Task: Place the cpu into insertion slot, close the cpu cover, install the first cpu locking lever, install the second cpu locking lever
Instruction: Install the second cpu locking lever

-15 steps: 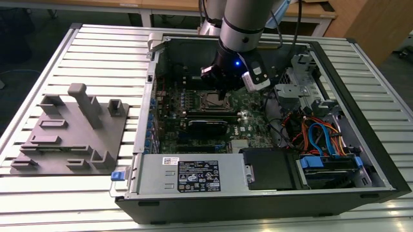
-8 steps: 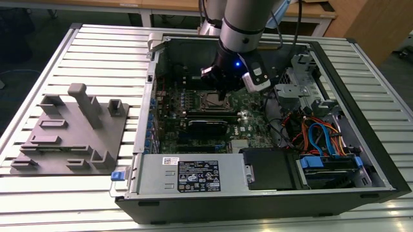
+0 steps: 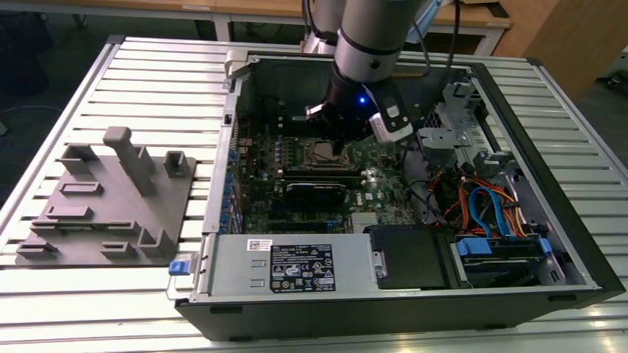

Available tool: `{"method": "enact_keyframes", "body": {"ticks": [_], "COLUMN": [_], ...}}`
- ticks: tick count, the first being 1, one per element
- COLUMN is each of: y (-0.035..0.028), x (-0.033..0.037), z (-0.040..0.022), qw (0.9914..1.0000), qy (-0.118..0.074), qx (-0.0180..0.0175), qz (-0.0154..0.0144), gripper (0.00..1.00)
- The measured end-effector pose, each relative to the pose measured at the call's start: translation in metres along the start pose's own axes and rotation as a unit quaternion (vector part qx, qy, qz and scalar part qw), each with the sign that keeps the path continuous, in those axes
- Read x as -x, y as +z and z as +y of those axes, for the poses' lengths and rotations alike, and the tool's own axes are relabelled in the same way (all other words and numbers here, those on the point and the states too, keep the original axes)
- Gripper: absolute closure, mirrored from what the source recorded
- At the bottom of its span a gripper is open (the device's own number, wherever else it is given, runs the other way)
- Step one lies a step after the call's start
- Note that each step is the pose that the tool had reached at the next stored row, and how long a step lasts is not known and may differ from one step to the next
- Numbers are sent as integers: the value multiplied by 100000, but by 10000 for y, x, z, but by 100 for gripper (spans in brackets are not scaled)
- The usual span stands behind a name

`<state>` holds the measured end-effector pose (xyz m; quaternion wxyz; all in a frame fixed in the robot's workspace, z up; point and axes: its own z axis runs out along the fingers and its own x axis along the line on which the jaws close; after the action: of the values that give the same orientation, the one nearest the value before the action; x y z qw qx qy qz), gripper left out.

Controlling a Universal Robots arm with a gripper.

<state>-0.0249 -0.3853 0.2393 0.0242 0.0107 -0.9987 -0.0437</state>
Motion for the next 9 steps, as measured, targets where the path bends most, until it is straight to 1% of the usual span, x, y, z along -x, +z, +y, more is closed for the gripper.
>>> {"method": "enact_keyframes", "body": {"ticks": [2,3,6,8,9], "y": [0,4,21,32,37], "x": [-3,-8,-59,-97,-104], "z": [-27,-38,-49,-54,-63], "qw": [100000,100000,99999,99998,99997], "qy": [-11,-13,-40,-48,-45], "qx": [5,63,476,668,724], "qz": [10,24,31,60,132], "gripper": [90,90,90,90,90]}}
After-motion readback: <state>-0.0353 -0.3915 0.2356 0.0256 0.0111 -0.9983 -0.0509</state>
